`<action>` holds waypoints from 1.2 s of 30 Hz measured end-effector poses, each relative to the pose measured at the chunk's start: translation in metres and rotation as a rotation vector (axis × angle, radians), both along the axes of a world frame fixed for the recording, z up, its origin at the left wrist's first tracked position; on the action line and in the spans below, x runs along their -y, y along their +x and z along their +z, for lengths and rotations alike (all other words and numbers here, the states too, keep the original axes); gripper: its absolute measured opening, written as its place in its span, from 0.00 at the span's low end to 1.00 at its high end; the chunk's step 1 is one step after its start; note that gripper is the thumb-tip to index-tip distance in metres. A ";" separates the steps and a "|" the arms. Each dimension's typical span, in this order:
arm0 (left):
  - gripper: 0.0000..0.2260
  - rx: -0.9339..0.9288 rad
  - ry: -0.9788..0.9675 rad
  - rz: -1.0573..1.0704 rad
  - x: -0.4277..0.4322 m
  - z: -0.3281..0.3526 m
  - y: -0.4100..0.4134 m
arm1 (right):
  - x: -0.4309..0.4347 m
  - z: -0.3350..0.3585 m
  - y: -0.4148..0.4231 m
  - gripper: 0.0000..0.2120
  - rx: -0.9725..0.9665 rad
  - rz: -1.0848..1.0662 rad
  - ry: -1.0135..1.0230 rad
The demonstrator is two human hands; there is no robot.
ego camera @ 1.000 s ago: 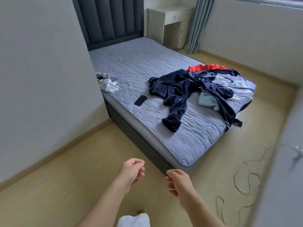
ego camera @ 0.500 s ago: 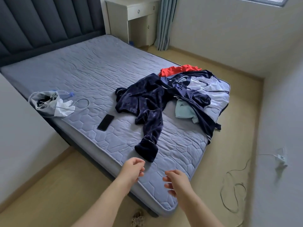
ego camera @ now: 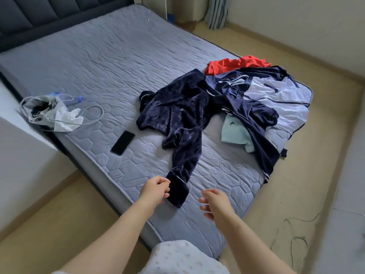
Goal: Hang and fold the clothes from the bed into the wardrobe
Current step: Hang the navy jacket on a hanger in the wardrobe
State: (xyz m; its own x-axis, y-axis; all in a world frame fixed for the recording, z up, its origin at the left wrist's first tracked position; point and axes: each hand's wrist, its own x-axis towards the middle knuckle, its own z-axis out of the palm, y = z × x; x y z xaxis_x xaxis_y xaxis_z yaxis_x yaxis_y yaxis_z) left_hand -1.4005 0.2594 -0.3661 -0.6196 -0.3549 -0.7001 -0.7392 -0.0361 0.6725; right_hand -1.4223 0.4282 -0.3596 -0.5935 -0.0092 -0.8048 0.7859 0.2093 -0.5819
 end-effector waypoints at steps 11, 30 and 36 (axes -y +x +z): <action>0.08 0.293 -0.062 0.345 -0.045 -0.118 -0.072 | -0.047 -0.101 -0.154 0.04 0.131 0.354 0.146; 0.30 0.413 -0.438 -0.193 -0.053 -0.310 -0.127 | -0.081 -0.267 -0.158 0.07 0.404 0.351 0.199; 0.27 0.236 -0.247 -0.237 -0.075 -0.288 -0.092 | -0.061 -0.266 -0.166 0.04 0.365 0.320 0.145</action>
State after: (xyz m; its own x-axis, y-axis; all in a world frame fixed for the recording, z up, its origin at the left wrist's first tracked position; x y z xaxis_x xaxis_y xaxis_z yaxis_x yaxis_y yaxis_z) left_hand -1.4923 0.3340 -0.6541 -0.5373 -0.3969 -0.7442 -0.8424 0.2952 0.4508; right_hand -1.5883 0.4890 -0.6252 -0.2587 -0.0173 -0.9658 0.8158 0.5315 -0.2281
